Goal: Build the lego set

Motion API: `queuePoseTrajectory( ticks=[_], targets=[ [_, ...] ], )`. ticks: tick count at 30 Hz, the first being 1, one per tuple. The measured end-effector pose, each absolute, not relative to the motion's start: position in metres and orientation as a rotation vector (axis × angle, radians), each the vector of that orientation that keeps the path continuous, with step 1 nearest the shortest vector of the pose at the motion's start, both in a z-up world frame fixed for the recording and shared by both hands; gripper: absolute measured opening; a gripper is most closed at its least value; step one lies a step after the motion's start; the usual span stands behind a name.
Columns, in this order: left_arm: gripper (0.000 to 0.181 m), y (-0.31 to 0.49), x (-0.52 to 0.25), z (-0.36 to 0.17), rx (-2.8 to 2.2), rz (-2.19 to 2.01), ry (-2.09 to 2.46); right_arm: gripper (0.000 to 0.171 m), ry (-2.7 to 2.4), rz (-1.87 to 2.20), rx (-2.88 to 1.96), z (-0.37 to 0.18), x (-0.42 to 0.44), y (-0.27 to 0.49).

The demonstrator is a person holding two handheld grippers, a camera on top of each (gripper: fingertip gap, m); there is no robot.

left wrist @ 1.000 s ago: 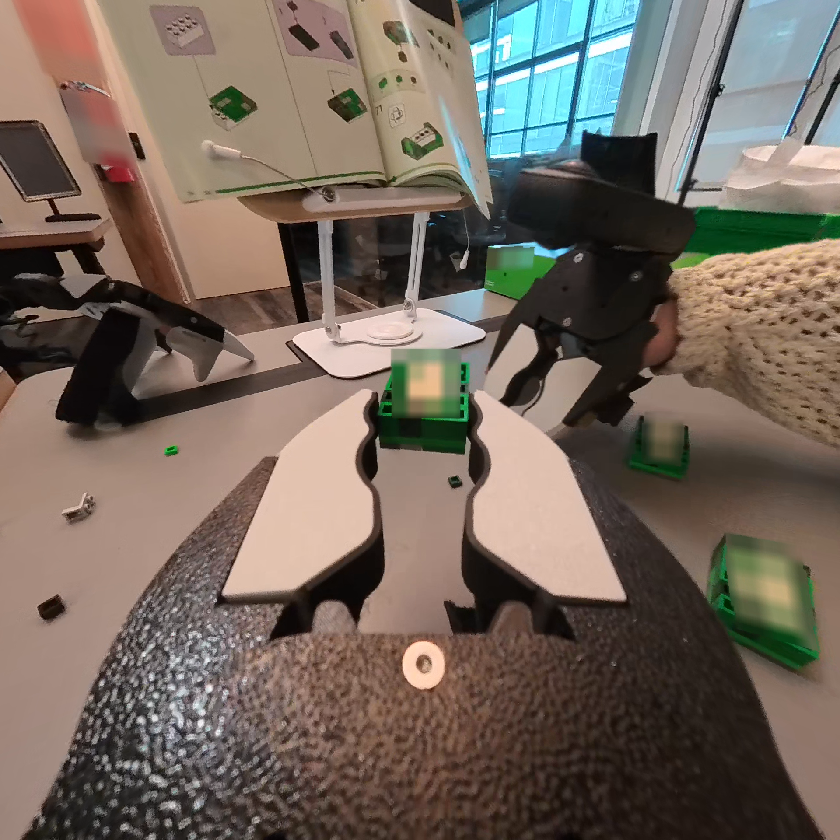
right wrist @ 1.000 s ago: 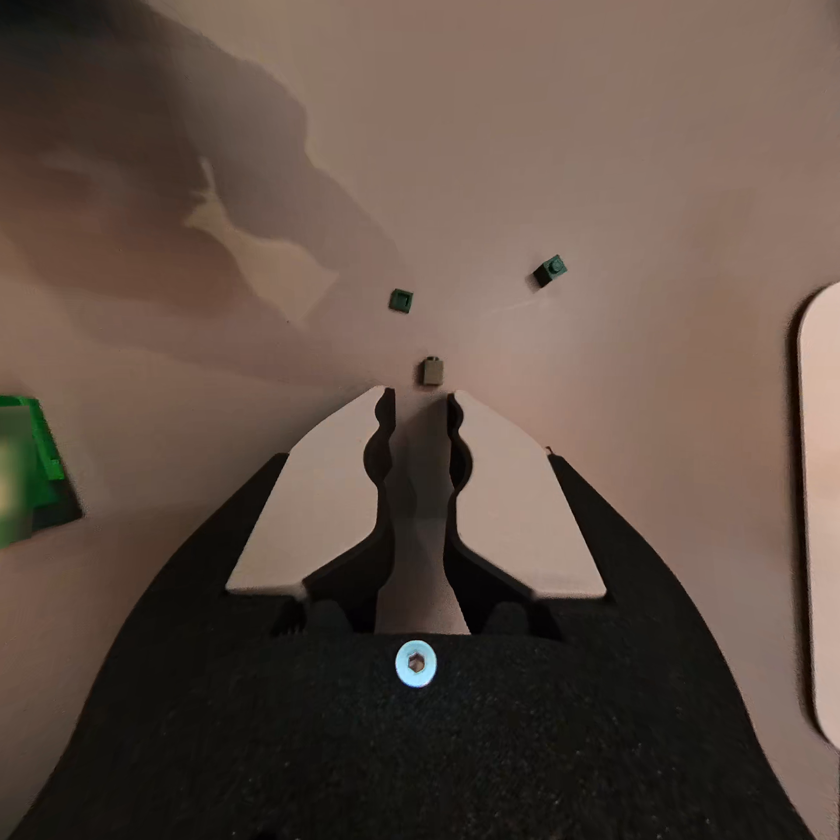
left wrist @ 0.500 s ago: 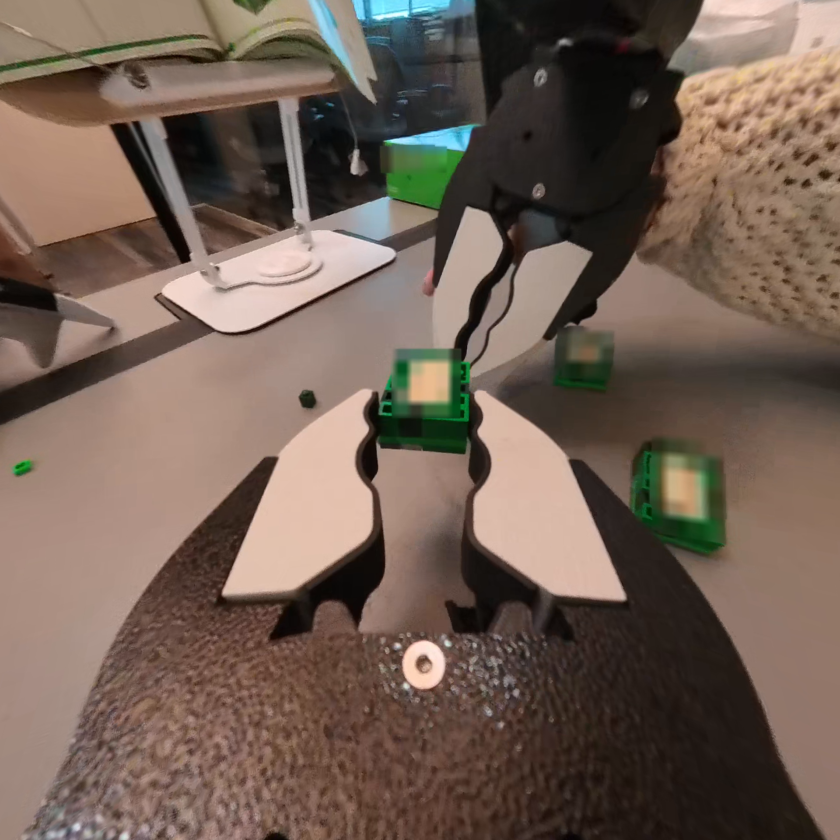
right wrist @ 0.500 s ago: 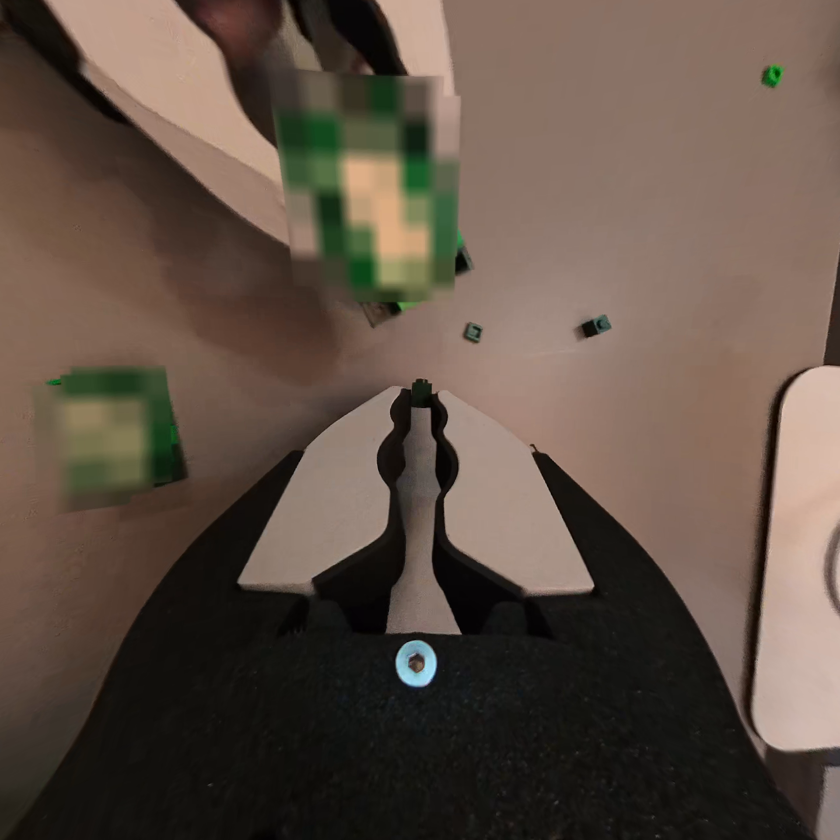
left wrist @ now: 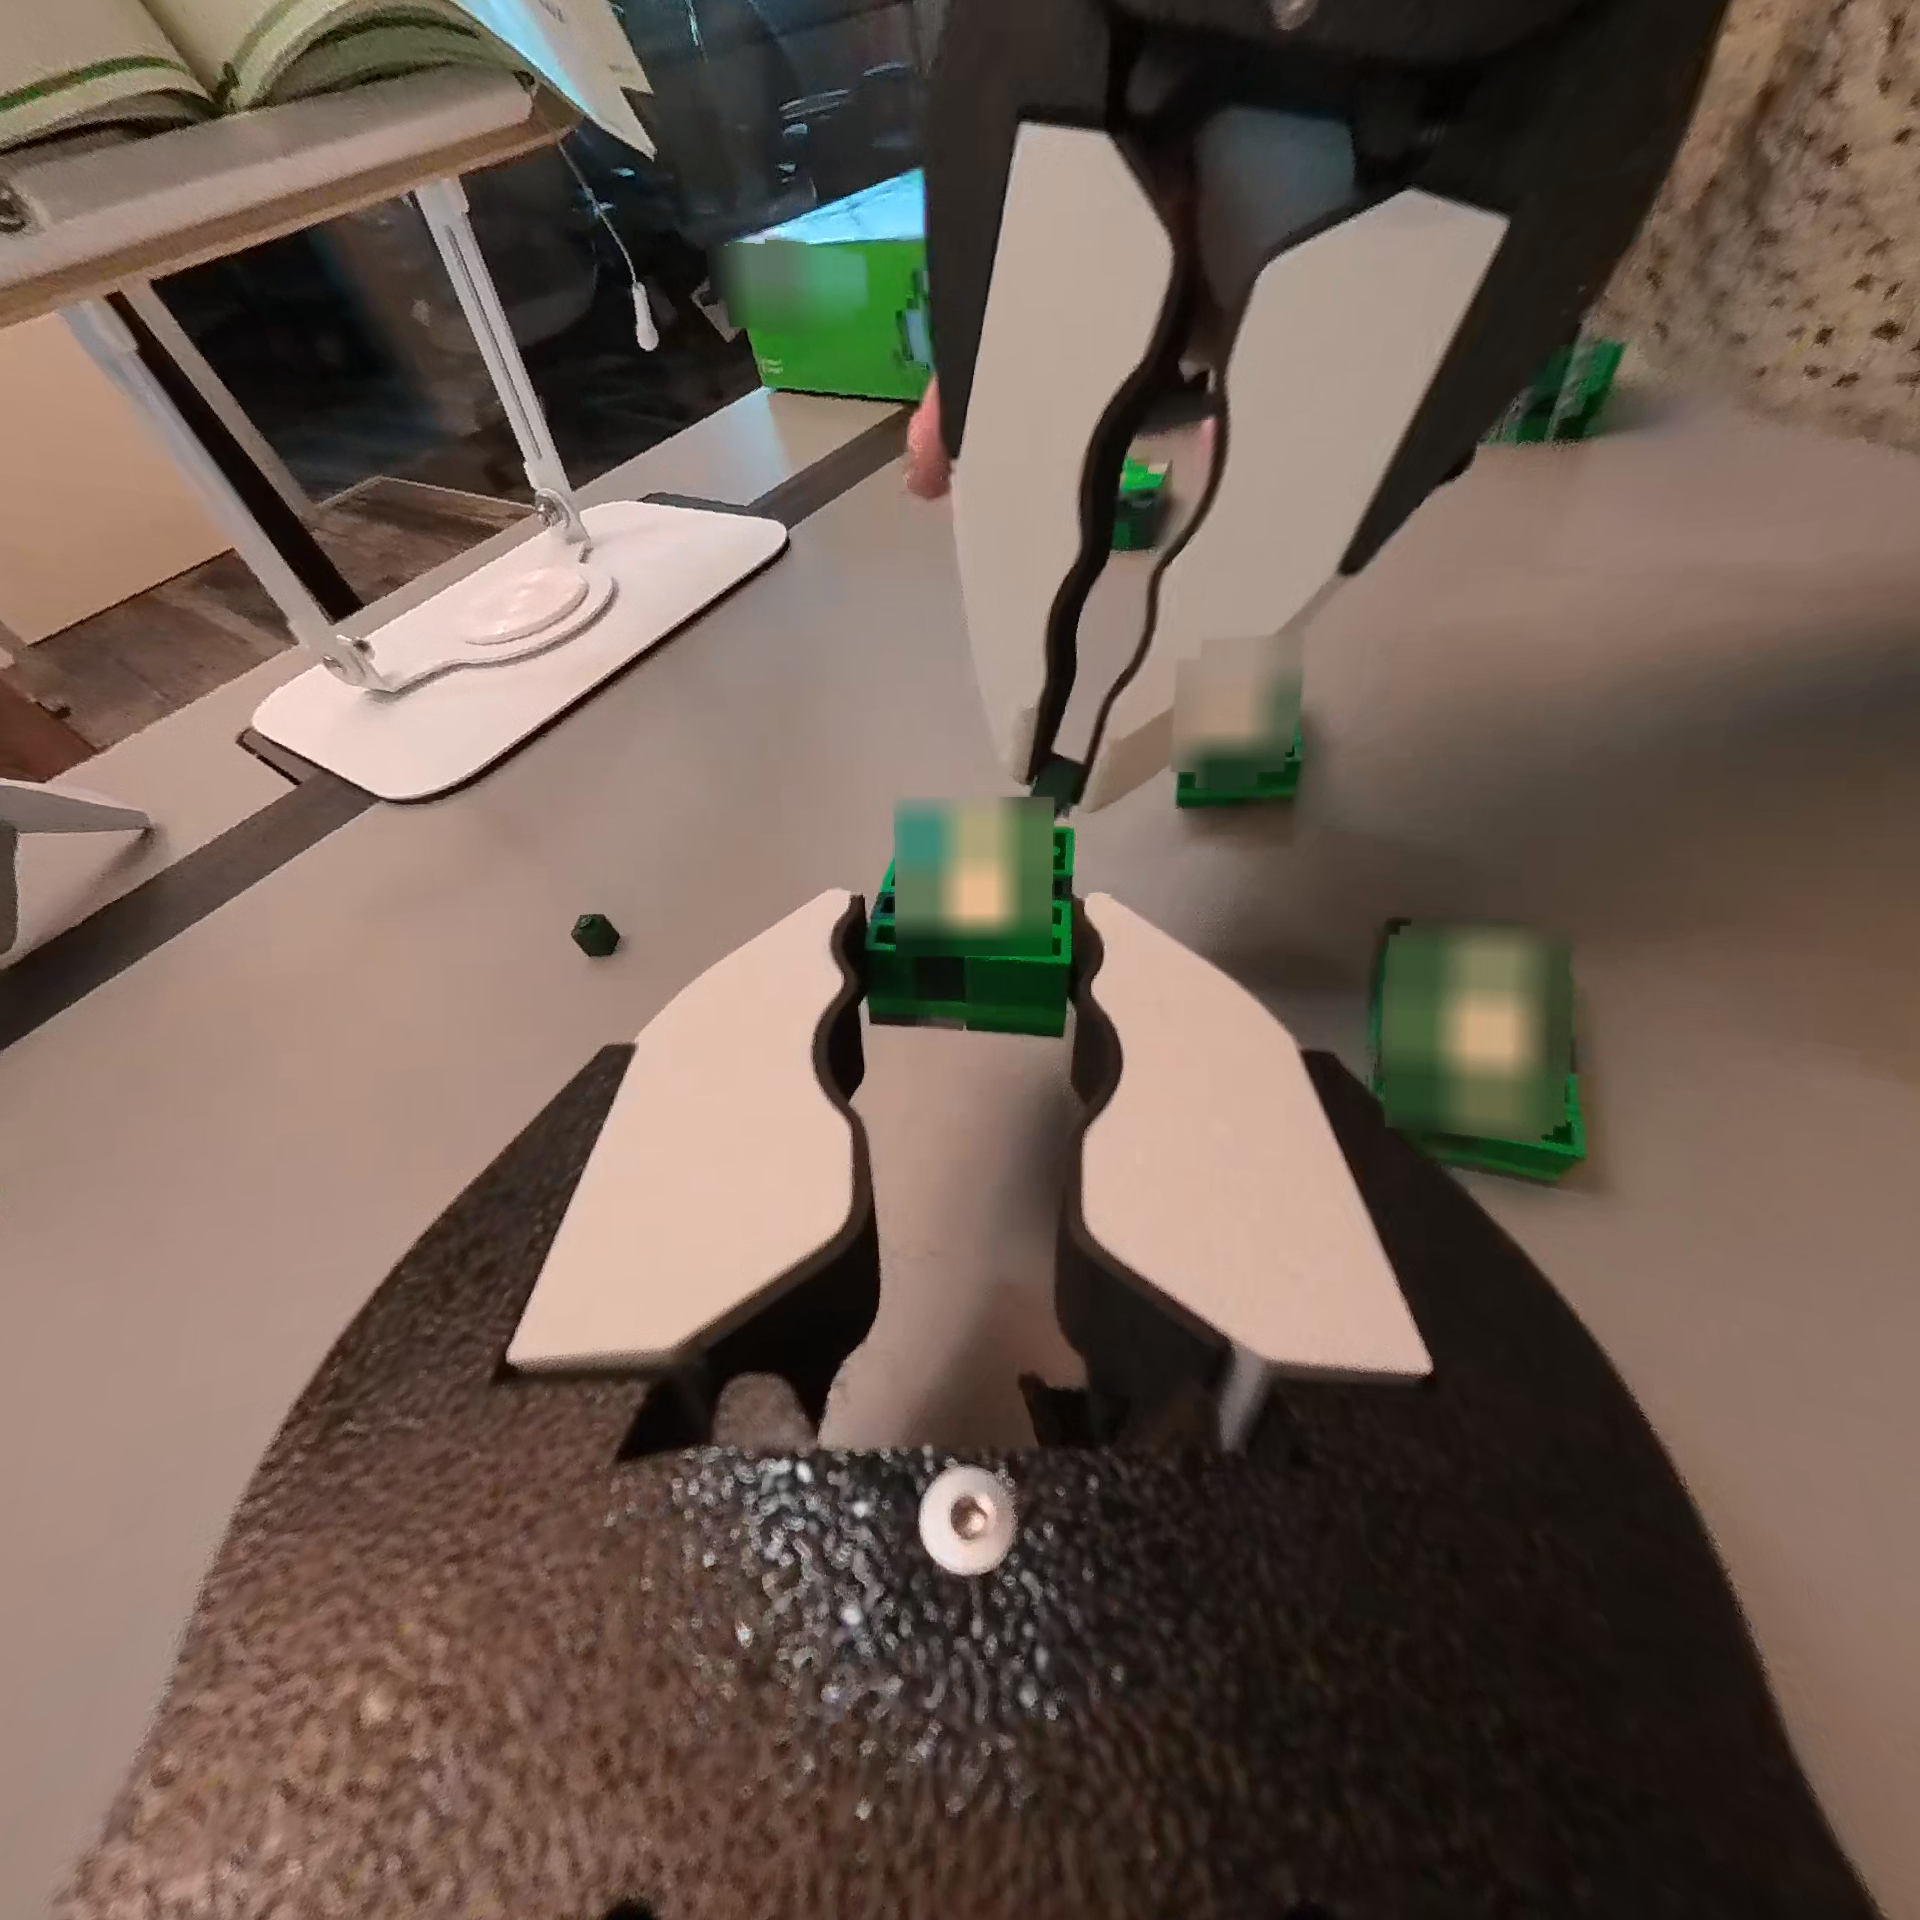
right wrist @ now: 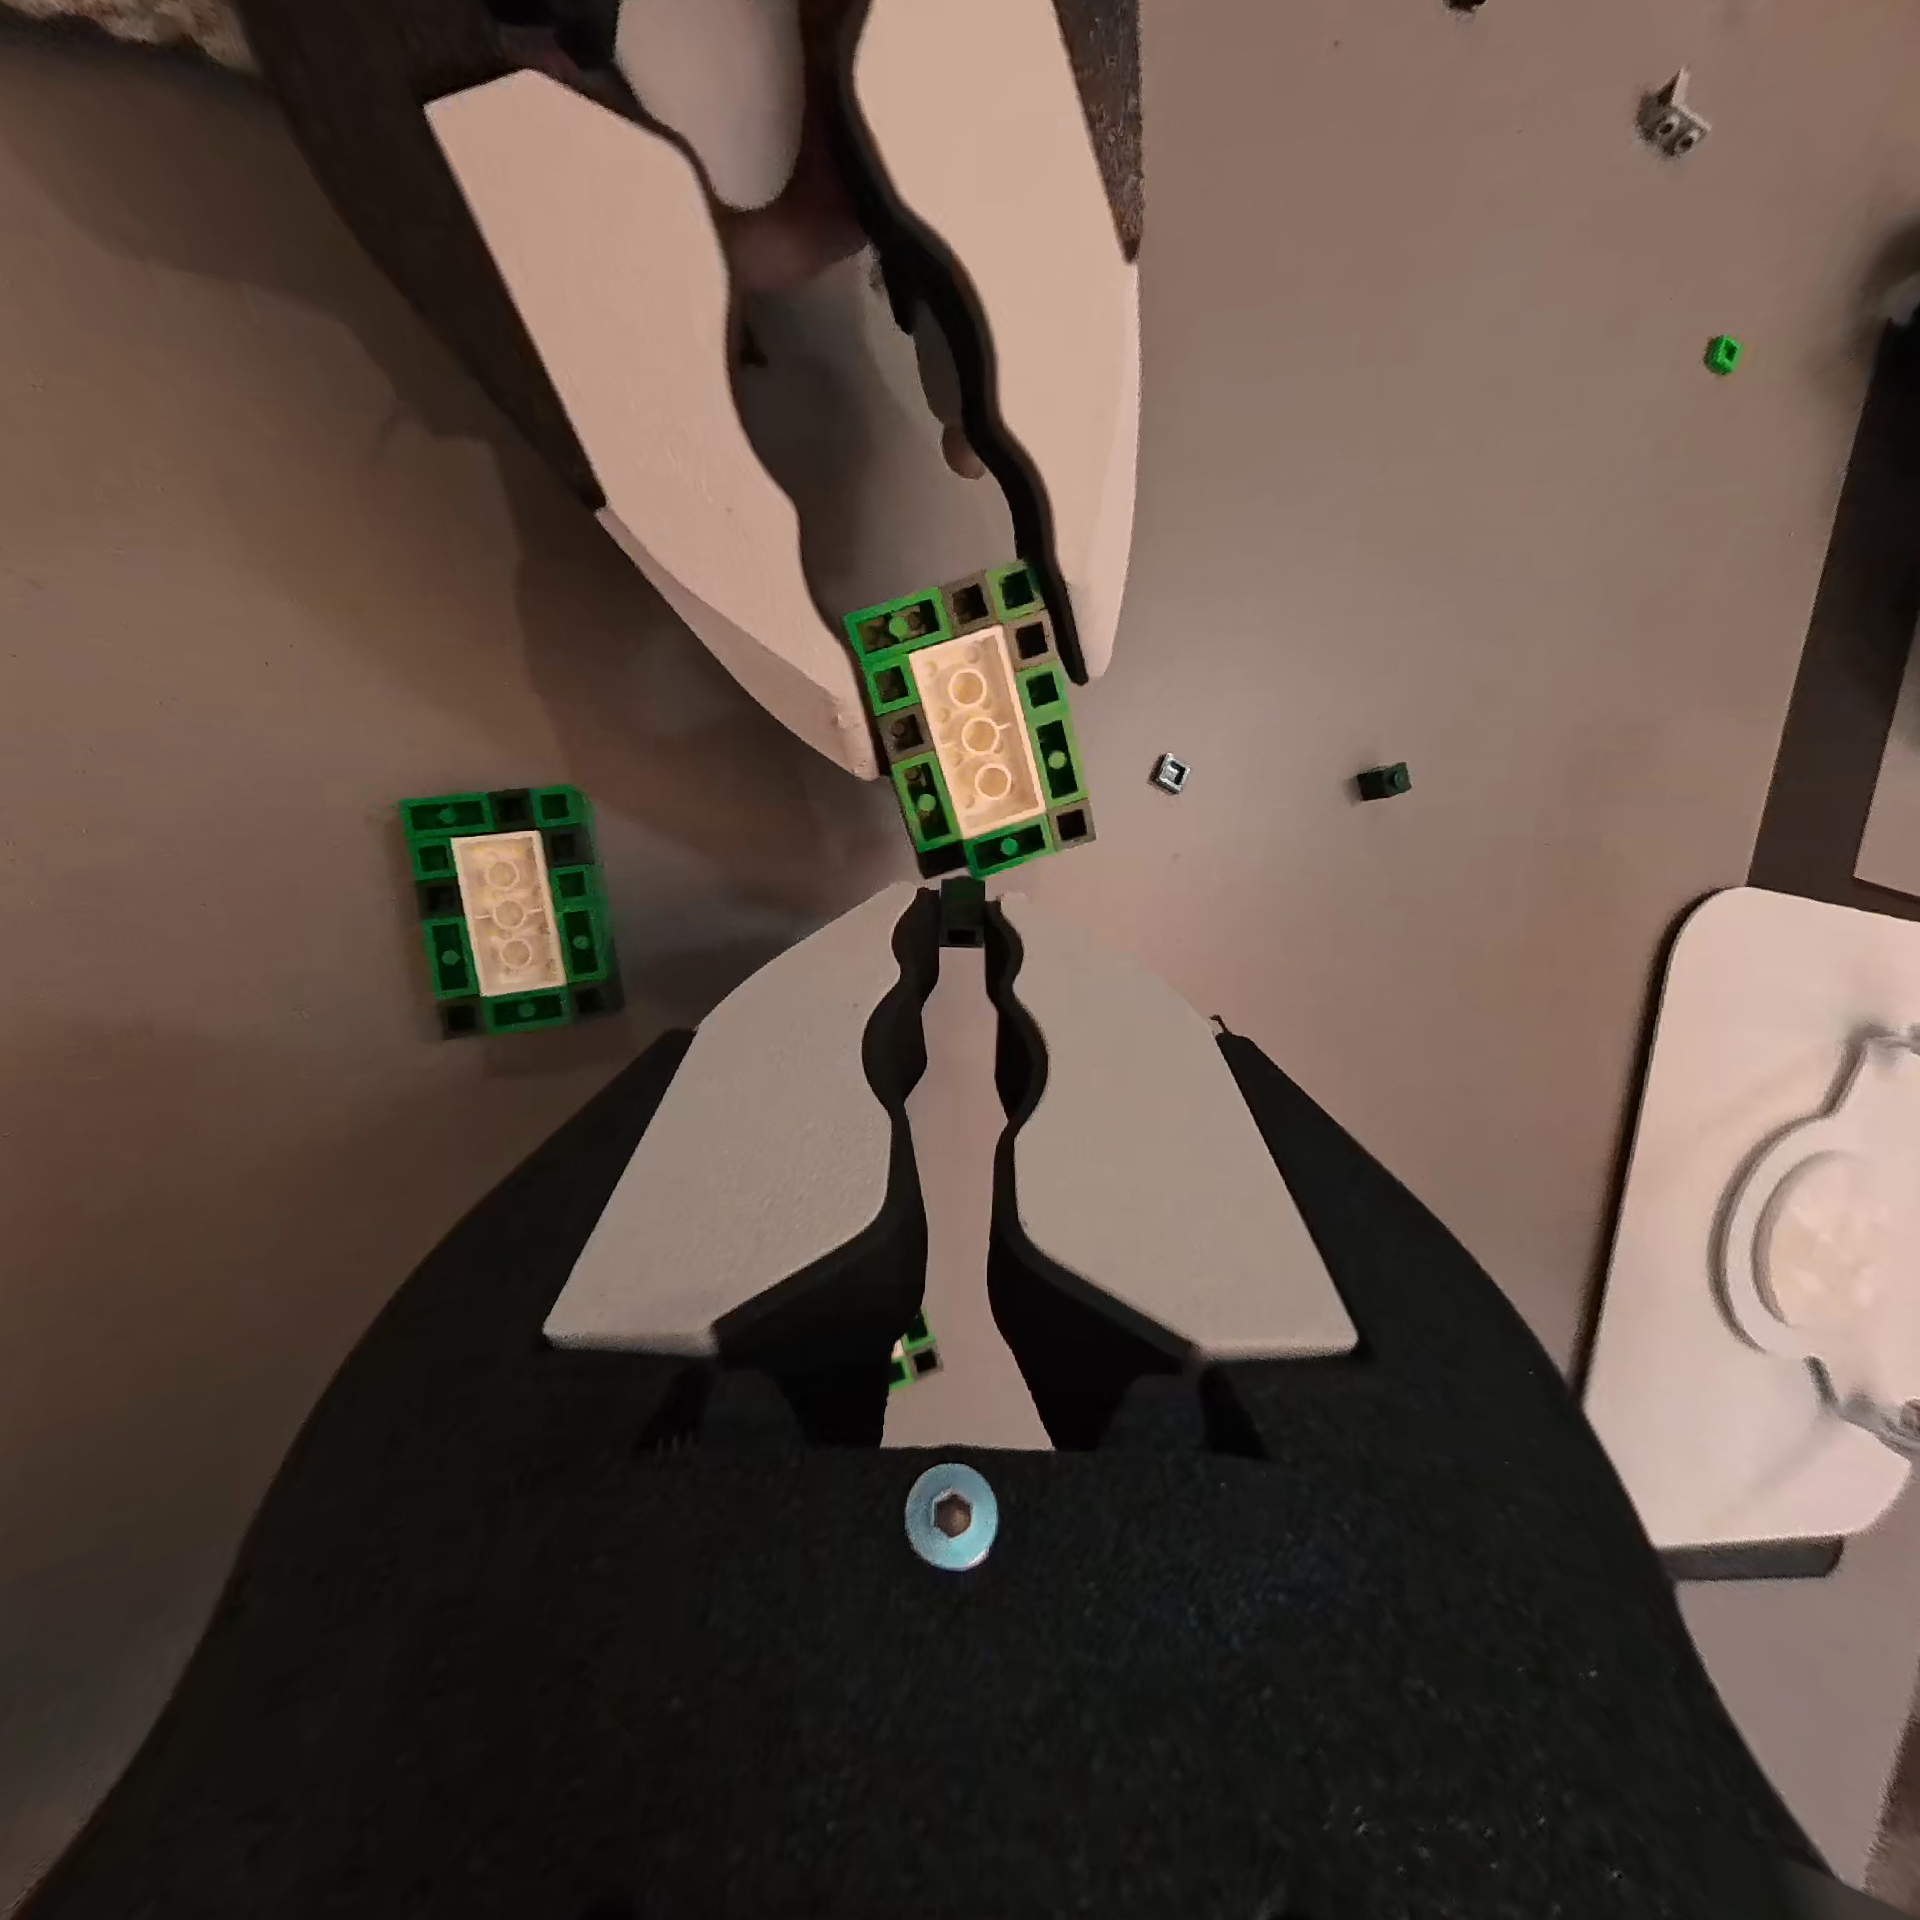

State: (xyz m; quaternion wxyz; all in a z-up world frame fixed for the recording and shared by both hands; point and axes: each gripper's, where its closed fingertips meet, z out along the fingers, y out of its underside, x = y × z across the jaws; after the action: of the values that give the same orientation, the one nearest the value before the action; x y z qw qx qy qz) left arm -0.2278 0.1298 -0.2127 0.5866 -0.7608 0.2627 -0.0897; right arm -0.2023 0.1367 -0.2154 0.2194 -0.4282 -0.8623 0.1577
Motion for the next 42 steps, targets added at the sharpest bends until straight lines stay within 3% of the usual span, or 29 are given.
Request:
queuePoseTrajectory(
  ticks=[12, 22, 42],
  targets=[
    [0.036, 0.123, -0.213, -0.194, -1.711, -0.439, 0.474, 0.007, -2.539, 0.122, -1.118, -0.184, -0.188, 0.121],
    [0.036, 0.120, -0.207, -0.189, -1.701, -0.520, 0.443, 0.008, -2.650, -0.254, -1.080, -0.188, -0.179, 0.126],
    [0.036, 0.115, -0.202, -0.179, -1.632, -0.748, 0.382, 0.014, -2.590, -0.142, -1.005, -0.176, -0.186, 0.115]
  ],
)
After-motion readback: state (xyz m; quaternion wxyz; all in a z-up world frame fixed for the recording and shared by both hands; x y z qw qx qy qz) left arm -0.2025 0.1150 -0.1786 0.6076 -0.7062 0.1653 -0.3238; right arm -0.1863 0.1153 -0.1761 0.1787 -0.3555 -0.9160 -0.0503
